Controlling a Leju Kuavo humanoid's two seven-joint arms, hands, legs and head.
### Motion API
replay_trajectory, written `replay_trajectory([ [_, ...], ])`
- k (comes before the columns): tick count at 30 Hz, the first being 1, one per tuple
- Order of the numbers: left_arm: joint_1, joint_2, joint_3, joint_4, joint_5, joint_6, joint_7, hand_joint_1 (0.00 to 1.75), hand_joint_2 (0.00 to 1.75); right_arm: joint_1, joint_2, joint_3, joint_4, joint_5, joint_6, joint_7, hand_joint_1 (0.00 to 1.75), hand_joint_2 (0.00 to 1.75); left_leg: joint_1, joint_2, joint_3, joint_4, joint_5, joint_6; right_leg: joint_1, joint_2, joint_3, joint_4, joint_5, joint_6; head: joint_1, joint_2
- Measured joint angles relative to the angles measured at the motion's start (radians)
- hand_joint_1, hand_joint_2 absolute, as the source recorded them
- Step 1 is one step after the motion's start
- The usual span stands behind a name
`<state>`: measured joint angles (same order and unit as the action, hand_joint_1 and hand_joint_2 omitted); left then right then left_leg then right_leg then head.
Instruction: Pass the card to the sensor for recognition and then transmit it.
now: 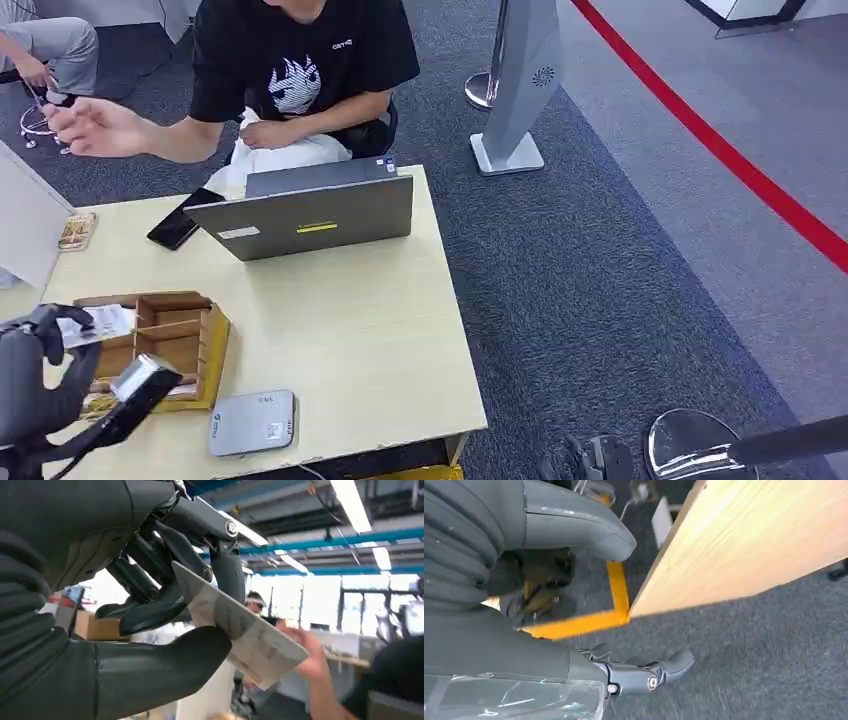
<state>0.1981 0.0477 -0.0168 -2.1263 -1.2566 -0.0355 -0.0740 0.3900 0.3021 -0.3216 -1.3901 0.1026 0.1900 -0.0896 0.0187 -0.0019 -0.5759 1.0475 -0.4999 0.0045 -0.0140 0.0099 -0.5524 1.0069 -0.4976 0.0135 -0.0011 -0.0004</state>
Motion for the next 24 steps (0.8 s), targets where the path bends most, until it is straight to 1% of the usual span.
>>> replay_trajectory([
  [3,0.072,-0.018,-0.031,0.0,0.0,0.004,-0.001,1.75,1.75,0.002,0.0,-0.001,0.004,-0.009,0.01,0.005,0.0,1.75,0.0,0.0,0.0,0.0,0.0,0.0,0.0,0.0,0.0,0.0,0.0,0.0,-0.001,0.0],
  [5,0.102,-0.029,-0.045,0.004,0.017,-0.008,0.0,1.75,1.75,0.001,0.0,-0.003,0.008,-0.033,0.021,0.005,0.0,1.75,0.0,-0.001,-0.001,0.0,0.0,0.0,0.0,-0.001,0.0,0.0,0.0,0.0,-0.001,0.0],
  [6,0.123,-0.035,-0.053,0.014,0.026,-0.019,0.008,1.75,1.75,-0.001,0.0,-0.006,0.011,-0.052,0.039,0.006,0.0,1.75,0.0,0.0,0.0,0.0,0.0,0.0,0.0,-0.001,0.0,0.0,0.0,0.0,-0.001,0.0],
  [10,0.178,-0.059,-0.078,0.099,0.03,-0.021,0.02,1.75,1.75,-0.009,0.0,-0.018,0.024,-0.052,0.075,0.016,0.0,1.75,0.0,0.0,0.0,0.0,0.0,0.0,0.0,-0.001,0.0,0.0,0.0,0.0,-0.001,0.0],
  [14,0.189,-0.077,-0.09,0.195,0.027,-0.019,0.032,1.75,1.75,-0.023,0.0,-0.023,0.038,-0.025,0.093,0.019,0.0,1.75,0.0,0.0,0.0,0.0,0.0,0.0,0.0,-0.001,0.0,0.0,0.0,0.0,-0.001,0.0],
  [16,0.189,-0.083,-0.092,0.225,0.026,-0.019,0.032,1.75,1.75,-0.026,0.0,-0.023,0.044,-0.02,0.094,0.021,0.0,1.75,0.0,0.0,0.0,0.0,0.0,0.0,0.0,-0.001,0.0,0.0,0.0,0.0,-0.001,0.0],
  [22,0.188,-0.096,-0.093,0.273,0.016,-0.026,0.038,1.75,1.75,-0.033,0.0,-0.025,0.057,-0.042,0.108,0.015,0.0,1.75,0.0,0.0,0.0,0.0,0.0,0.0,0.0,-0.001,0.0,0.0,0.0,0.0,-0.001,0.0],
  [24,0.183,-0.099,-0.095,0.289,0.011,-0.029,0.039,1.75,1.75,-0.035,0.0,-0.026,0.06,-0.03,0.108,0.016,0.0,1.75,0.0,0.0,0.0,0.0,0.0,0.0,0.0,-0.001,0.0,0.0,0.0,0.0,-0.001,0.0],
])
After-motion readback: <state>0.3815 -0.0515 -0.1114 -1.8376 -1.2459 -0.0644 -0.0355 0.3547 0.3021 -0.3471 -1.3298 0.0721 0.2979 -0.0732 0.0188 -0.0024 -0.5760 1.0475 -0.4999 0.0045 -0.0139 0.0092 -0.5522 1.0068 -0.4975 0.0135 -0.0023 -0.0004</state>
